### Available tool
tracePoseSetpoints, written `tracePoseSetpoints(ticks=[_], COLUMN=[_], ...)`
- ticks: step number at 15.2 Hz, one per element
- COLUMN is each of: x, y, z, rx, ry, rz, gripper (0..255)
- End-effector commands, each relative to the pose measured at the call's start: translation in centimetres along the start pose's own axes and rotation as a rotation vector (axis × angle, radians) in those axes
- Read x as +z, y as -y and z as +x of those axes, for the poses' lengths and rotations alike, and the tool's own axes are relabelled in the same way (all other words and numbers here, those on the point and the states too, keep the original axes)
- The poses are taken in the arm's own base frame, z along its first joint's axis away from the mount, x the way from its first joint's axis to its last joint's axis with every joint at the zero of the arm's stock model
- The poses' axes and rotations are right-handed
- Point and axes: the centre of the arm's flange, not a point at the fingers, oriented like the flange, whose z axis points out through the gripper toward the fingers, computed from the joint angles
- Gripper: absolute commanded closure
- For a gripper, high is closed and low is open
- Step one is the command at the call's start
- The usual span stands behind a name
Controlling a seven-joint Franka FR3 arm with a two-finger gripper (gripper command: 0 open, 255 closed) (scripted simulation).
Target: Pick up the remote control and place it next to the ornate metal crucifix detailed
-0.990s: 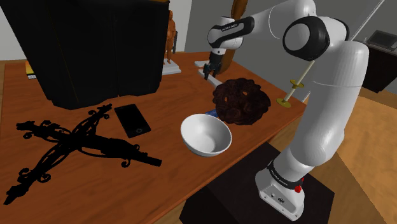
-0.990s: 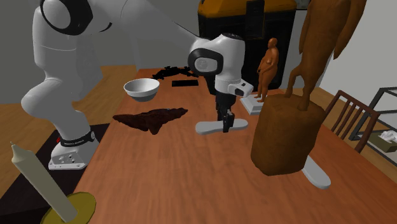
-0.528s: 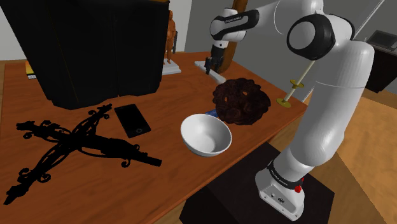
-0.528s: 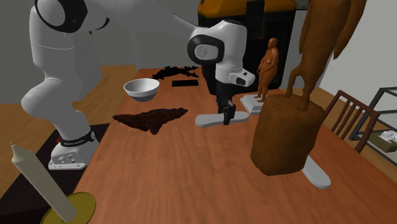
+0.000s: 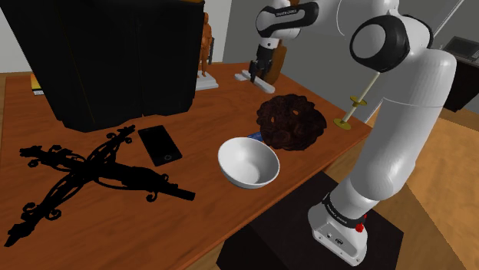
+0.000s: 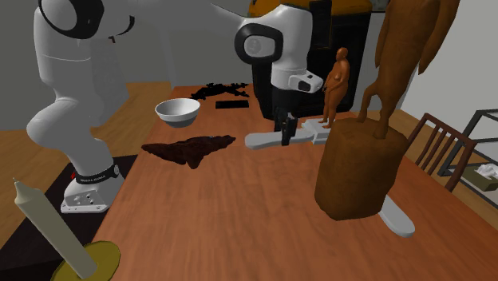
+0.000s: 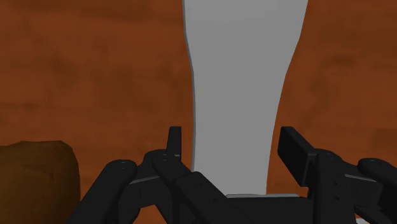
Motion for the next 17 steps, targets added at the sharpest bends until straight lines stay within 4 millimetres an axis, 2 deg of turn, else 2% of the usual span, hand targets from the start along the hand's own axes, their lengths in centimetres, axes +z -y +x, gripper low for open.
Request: tracePoseSetpoints(ticks=[1, 7, 17], x=[-1.1, -4.0, -3.8], y=[0.0, 0.0, 11.9], z=[-0.1, -0.1, -5.8], rx=[0.000, 0.000, 0.000], ry=[0.000, 0.000, 0.000], rz=[0.000, 0.000, 0.000], gripper=[255, 255, 255])
